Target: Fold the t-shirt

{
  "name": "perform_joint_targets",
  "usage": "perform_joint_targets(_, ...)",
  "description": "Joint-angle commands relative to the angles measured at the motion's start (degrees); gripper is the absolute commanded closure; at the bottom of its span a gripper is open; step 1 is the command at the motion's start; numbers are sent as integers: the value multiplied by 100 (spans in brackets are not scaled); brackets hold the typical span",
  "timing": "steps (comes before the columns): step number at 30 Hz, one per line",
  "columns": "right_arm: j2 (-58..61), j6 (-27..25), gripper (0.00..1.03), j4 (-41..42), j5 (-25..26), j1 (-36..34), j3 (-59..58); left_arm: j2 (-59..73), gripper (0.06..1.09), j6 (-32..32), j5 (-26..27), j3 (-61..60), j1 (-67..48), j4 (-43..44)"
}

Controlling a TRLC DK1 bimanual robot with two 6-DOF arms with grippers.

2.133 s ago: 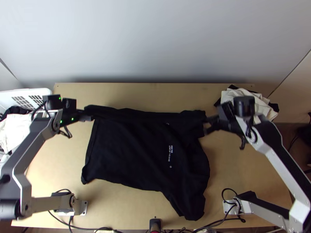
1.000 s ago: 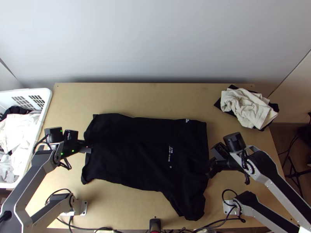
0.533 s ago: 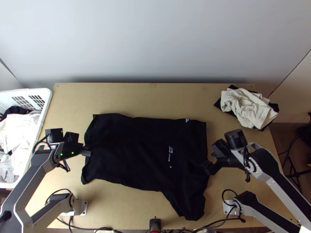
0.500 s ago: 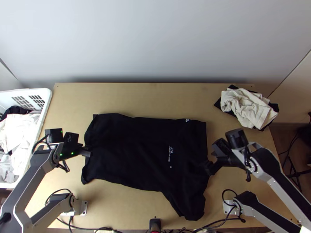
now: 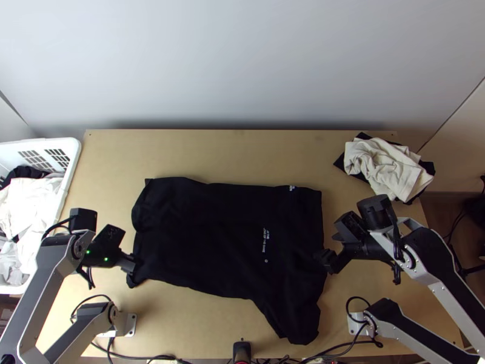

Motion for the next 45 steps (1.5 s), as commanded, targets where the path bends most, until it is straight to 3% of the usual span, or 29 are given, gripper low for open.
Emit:
perform_joint_targets(1, -21, -47, 4, -294, -9, 293, 103, 76, 30, 181, -60, -19, -10, -540)
perform_joint_targets(19, -30, -143, 4, -592, -132, 1277, -126, 1052, 33, 137, -518, -335, 60, 172)
perform_joint_targets(20, -12, -179, 4, -645, -132, 1391, -152, 1122, 37, 128, -518, -335, 60, 198)
perform_joint_targets(27, 419, -504, 4, -1067, -123, 2411, -284, 1395, 105, 49, -456, -247, 60, 383)
perform_joint_targets(34, 832, -697, 4, -1076, -123, 3325, -434, 1131, 105, -311, -447, 25, 52, 251)
perform_joint_targets(45, 999, -776, 4, -988, -150, 4133, -785, 964, 105, -592, -438, 219, -10, 198)
